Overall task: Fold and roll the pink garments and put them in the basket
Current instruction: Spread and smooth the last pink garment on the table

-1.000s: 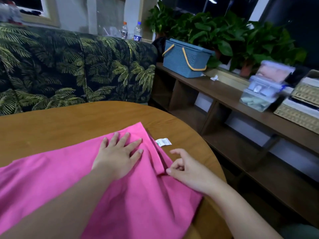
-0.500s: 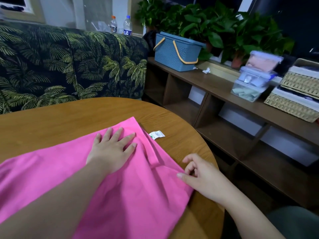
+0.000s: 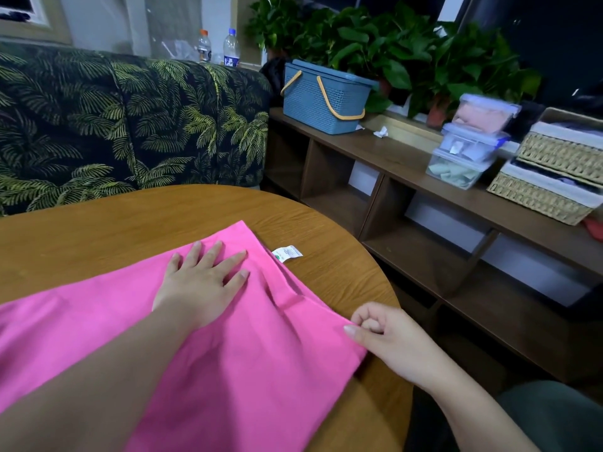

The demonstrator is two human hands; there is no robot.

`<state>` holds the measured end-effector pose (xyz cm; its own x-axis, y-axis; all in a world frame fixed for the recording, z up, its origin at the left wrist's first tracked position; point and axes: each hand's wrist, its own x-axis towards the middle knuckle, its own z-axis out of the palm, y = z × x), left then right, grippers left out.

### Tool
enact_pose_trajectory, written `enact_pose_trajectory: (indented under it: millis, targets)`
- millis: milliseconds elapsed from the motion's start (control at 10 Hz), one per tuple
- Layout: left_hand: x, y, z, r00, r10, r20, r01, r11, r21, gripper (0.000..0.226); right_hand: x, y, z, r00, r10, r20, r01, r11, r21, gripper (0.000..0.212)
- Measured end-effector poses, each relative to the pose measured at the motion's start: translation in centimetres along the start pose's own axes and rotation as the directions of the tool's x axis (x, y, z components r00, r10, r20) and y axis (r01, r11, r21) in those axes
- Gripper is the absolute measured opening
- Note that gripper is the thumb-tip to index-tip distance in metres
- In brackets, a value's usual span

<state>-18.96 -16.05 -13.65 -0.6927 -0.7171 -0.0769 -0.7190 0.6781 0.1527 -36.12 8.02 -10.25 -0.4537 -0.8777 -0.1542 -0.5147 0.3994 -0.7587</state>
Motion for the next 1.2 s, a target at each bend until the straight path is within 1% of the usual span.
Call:
enact_pose_trajectory:
  millis: [100,200,300,400,500,600,700,800,900,1000,1100,1200]
  targets:
    - [0.1,0.0,0.1,1.0,-0.006,0.005,0.006,1.0,0.011,0.054,-0.8,0.2,-0.1,0.999,0.044,-0.031,-0.041,0.997,0.073,0.047]
    - [0.1,0.0,0.2,1.0,-0.005,-0.001,0.005,1.0,0.01,0.054,-0.4,0.1,0.7,0.991,0.057,-0.118,-0.056,0.998,0.009,0.032]
    - [0.1,-0.1,0.2,1.0,-0.005,-0.001,0.005,1.0,0.021,0.054,0.0,0.5,1.0,0.985,0.044,-0.164,-0.059,0.995,-0.085,0.017]
    - [0.2,0.0,0.2,1.0,-0.013,0.008,0.013,1.0,0.026,0.055,0.0,0.9,1.2,0.971,0.066,-0.229,-0.1,0.985,-0.142,0.013]
    - [0.3,0.2,0.1,0.999,-0.032,0.025,0.031,0.999,0.038,0.057,0.0,0.7,1.6,0.954,0.061,-0.292,-0.136,0.96,-0.244,0.015]
    - [0.8,1.0,-0.6,0.996,-0.054,0.068,0.047,0.994,0.102,0.056,-0.1,-0.7,1.9,0.944,-0.033,-0.329,-0.167,0.811,-0.56,0.01]
    - [1.4,2.2,-1.6,0.99,-0.085,0.114,0.07,0.989,0.134,0.057,1.2,-2.5,2.8,0.941,-0.203,-0.272,-0.006,0.792,-0.611,0.031]
    - [1.6,2.3,-2.3,0.983,-0.079,0.167,0.061,0.992,0.109,0.057,2.9,-4.1,5.0,0.956,-0.287,-0.064,0.21,0.819,-0.534,0.05]
    - [-0.3,-0.5,-2.5,0.982,0.09,0.165,-0.095,0.995,0.021,0.05,4.3,-4.8,7.7,0.966,-0.231,0.118,0.257,0.792,-0.554,0.097]
    - [-3.9,-3.8,-2.6,0.978,0.116,0.172,-0.119,0.993,0.003,0.049,4.8,-4.8,8.3,0.967,-0.197,0.161,0.254,0.772,-0.582,0.111]
    - [-10.1,-8.4,-3.1,0.98,-0.025,0.199,0.0,0.992,0.124,0.056,5.2,-5.9,9.0,0.988,-0.093,0.12,0.151,0.704,-0.694,0.073]
    - [-16.1,-13.0,-4.2,0.962,-0.215,0.166,0.184,0.966,0.184,0.066,5.6,-9.0,11.8,0.999,0.033,0.011,-0.013,0.644,-0.765,0.076]
